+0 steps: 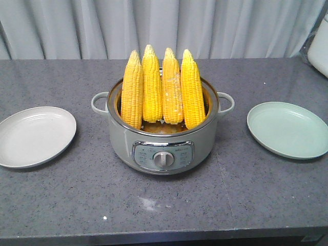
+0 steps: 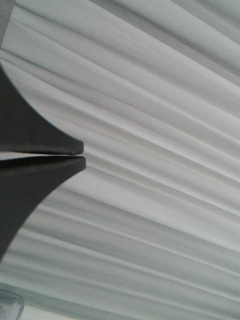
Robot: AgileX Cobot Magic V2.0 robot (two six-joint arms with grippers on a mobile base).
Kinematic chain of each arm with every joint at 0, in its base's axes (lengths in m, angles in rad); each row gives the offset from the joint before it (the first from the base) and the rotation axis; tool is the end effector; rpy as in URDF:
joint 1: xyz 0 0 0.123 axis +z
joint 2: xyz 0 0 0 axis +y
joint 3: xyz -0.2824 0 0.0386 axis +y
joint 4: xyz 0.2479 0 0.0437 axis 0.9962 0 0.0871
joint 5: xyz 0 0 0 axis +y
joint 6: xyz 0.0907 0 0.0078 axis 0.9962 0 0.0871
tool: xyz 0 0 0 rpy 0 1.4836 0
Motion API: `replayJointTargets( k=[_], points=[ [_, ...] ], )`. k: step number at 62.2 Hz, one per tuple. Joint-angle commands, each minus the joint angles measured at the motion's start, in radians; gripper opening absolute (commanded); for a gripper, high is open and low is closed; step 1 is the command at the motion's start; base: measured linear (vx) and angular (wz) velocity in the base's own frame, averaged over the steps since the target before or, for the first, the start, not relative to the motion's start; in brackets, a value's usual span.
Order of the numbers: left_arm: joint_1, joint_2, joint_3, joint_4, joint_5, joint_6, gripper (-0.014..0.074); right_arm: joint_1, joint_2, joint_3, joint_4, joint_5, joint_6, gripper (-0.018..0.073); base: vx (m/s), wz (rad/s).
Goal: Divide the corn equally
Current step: 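Move the right gripper over the pot to the farthest corn cob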
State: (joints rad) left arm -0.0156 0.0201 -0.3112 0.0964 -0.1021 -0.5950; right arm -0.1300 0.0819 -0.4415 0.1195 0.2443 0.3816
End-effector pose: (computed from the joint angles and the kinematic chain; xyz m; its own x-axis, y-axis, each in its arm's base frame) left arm 0.0242 -0.0013 0.3222 0.3937 -0.4848 -0.7810 0.2423 0.8743 -0.4206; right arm 0.0276 -0.0009 0.3310 0.2251 0.4517 -0.8633 -0.0067 0.8867 0.4623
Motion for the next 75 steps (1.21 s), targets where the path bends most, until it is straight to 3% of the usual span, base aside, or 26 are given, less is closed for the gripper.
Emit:
replayJointTargets(
  k=[1,6,15,21,27,37,46,58,62,68,75],
  points=[
    [-0.003,0.079,-0.102,0.031,0.020,-0.007,-0.0006,-0.004,0.054,-0.051,0.001,-0.041,-0.050,-0.0003,0.00,0.00],
    [-0.003,0.129,-0.158,0.031,0.073,-0.006,-0.0003,-0.003,0.106,-0.096,0.003,0.069,-0.137,0.0003,0.00,0.00],
    [-0.003,0.213,-0.230,0.031,0.160,0.002,0.0018,-0.003,0.213,-0.201,0.093,0.284,-0.425,0.0081,0.00,0.00],
    [-0.003,0.255,-0.250,0.030,0.181,0.002,0.0059,-0.003,0.277,-0.259,0.214,0.340,-0.631,0.0190,0.00,0.00],
    [-0.003,0.278,-0.254,0.022,0.179,0.002,0.0122,-0.004,0.311,-0.280,0.304,0.310,-0.744,0.0349,0.00,0.00],
    [-0.004,0.291,-0.254,0.021,0.180,0.002,0.0275,-0.004,0.319,-0.280,0.344,0.204,-0.765,0.0544,0.00,0.00],
    [-0.005,0.293,-0.254,-0.047,0.191,0.002,0.0395,-0.004,0.319,-0.280,0.363,0.165,-0.764,0.0570,0.00,0.00],
    [-0.077,0.293,-0.263,-0.067,0.219,0.007,0.0419,-0.004,0.356,-0.287,0.370,0.230,-0.773,0.0570,0.00,0.00],
    [-0.112,0.305,-0.285,-0.068,0.219,0.047,0.0419,-0.004,0.398,-0.323,0.381,0.267,-0.780,0.0570,0.00,0.00],
    [-0.162,0.352,-0.340,-0.069,0.230,0.114,0.0419,-0.004,0.500,-0.420,0.429,0.347,-0.856,0.0569,0.00,0.00],
    [-0.219,0.434,-0.425,-0.069,0.243,0.187,0.0419,-0.004,0.662,-0.563,0.574,0.461,-0.994,0.0568,0.00,0.00]
  ],
)
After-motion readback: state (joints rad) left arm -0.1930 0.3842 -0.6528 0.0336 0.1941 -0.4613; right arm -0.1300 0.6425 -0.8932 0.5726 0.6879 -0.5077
